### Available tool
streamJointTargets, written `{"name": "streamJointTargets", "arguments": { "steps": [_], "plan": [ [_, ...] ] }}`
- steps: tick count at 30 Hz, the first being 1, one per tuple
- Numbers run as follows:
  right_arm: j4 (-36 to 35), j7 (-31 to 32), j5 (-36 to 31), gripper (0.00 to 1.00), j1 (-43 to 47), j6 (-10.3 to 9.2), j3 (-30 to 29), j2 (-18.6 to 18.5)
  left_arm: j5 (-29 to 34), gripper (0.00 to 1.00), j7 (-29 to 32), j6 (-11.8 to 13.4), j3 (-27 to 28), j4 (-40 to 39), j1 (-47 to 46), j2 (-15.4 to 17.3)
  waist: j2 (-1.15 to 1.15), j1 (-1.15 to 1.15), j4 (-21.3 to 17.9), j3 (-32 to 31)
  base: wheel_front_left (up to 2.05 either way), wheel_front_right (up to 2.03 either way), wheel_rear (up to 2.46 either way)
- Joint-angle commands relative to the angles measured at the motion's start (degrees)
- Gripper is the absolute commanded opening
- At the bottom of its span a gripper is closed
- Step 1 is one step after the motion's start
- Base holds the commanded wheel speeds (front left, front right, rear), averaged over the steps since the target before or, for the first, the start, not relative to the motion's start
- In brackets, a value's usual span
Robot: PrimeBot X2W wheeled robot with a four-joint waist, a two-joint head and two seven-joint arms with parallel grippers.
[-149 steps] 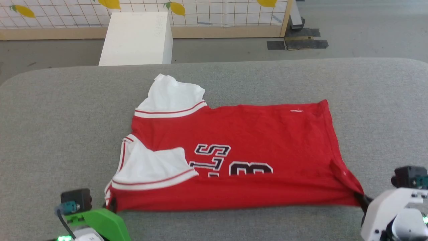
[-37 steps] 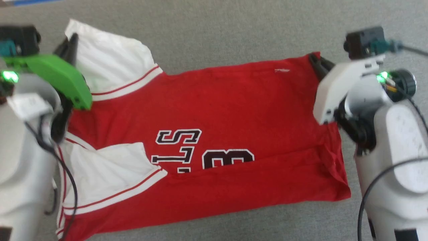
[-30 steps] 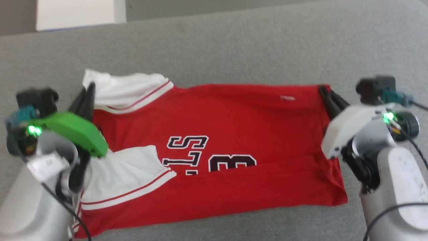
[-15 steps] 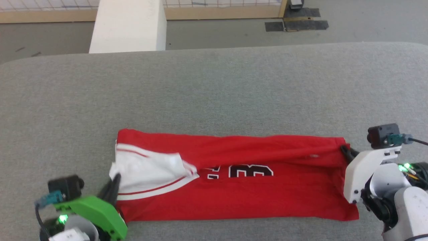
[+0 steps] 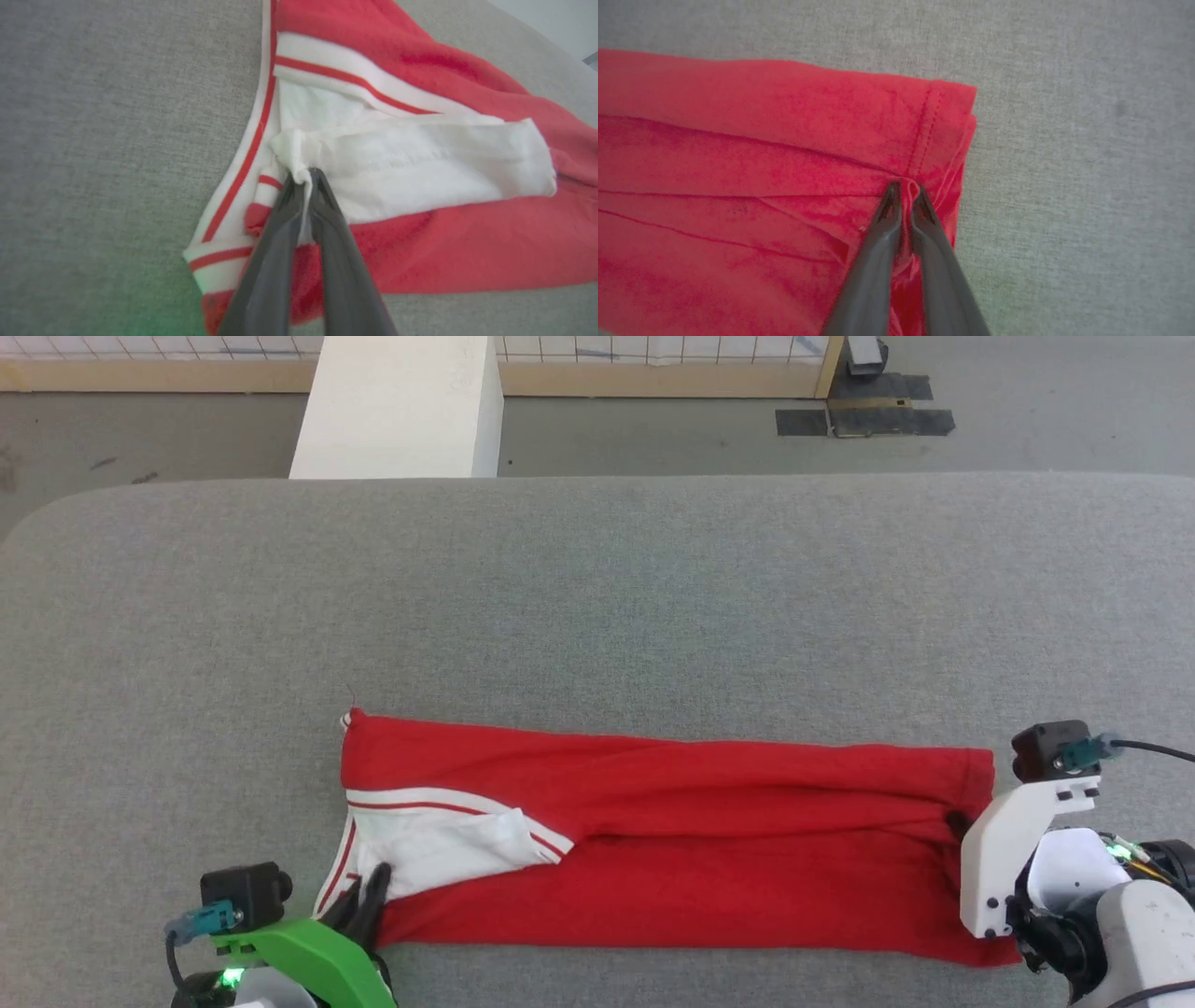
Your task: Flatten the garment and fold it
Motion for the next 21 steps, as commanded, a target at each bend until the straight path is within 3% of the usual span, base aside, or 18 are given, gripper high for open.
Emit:
{"name": "streamJointTargets", "arguments": {
  "steps": [1, 6, 12, 21],
  "plan": [
    [0.3, 0.5, 0.5, 1.00, 2.1, -0.08, -0.5, 1.4, 0.4, 1.00, -0.7, -0.2, -0.3, 1.0, -0.7, -0.5, 0.00, 0.01, 0.2, -0.5, 0.00, 0.00, 0.00],
    [-5.1, -3.8, 1.6, 1.00, 5.4, -0.08, -3.9, 4.5, 2.3, 1.00, -5.1, 0.6, 0.3, 0.8, -0.8, -0.7, 0.00, 0.01, 0.3, -1.7, 0.00, 0.00, 0.00],
    [-11.9, -14.6, 1.3, 1.00, 10.3, -0.08, -6.9, 7.5, 7.5, 1.00, -13.6, 3.2, 1.3, -1.6, -1.6, -1.1, 0.00, 0.01, 0.0, -3.5, 0.00, 0.00, 0.00],
    [-10.2, -25.6, 2.6, 1.00, 10.2, -0.08, -9.5, 8.2, 17.0, 1.00, -16.2, 4.3, 6.1, -4.7, -6.9, -3.4, 0.00, 0.01, -0.5, -4.4, 0.00, 0.00, 0.00]
  ]
}}
